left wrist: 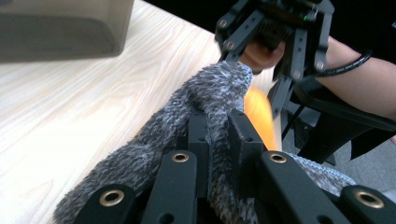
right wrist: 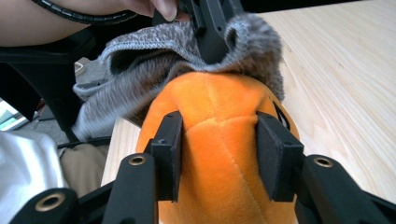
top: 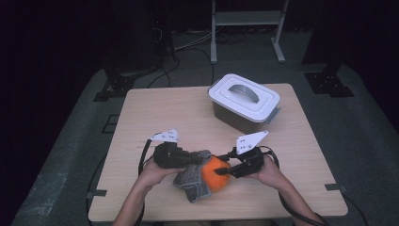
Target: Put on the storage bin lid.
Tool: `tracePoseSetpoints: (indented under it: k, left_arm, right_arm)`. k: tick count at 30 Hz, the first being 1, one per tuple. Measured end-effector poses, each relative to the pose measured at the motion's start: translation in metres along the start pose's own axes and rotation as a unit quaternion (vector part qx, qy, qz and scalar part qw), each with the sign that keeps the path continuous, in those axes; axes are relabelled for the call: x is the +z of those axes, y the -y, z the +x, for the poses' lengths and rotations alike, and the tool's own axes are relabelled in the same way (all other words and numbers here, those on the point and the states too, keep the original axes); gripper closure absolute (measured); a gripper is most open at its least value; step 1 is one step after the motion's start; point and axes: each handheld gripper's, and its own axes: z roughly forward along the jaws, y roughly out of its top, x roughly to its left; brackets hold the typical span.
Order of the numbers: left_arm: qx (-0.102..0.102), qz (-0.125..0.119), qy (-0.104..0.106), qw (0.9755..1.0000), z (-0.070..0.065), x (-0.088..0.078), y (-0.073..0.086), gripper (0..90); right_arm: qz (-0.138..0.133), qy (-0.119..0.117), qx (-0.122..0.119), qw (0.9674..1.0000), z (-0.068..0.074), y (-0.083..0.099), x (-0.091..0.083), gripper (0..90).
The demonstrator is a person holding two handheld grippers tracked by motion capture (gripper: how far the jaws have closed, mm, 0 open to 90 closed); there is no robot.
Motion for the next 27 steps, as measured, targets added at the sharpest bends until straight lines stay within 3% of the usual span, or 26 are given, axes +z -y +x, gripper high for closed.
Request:
tracePoseSetpoints:
  k: [4, 11, 17, 22, 27]
  left_arm:
    - [0.001, 0.008, -0.008, 0.9999, 0.002, 0.002, 0.002, 81.5]
    - [-0.002, 0.012, -0.011, 0.9999, 0.004, 0.008, 0.006, 81.4]
    - [-0.009, -0.003, -0.040, 0.9991, 0.004, 0.019, 0.008, 81.5]
    - [-0.007, -0.007, -0.042, 0.9991, 0.002, 0.022, 0.007, 81.6]
    - [-0.004, -0.005, -0.039, 0.9992, -0.001, 0.026, 0.005, 81.6]
  right_arm:
    - [-0.004, -0.006, 0.019, 0.9998, -0.009, 0.011, -0.014, 53.0]
    - [-0.007, 0.007, 0.047, 0.9988, -0.022, 0.025, -0.031, 52.0]
    - [0.002, 0.020, 0.084, 0.9963, -0.027, 0.029, -0.039, 43.0]
    - [0.011, 0.041, 0.065, 0.9970, -0.015, 0.017, -0.047, 40.0]
    - [0.023, 0.055, 0.046, 0.9972, -0.005, 0.002, -0.041, 36.0]
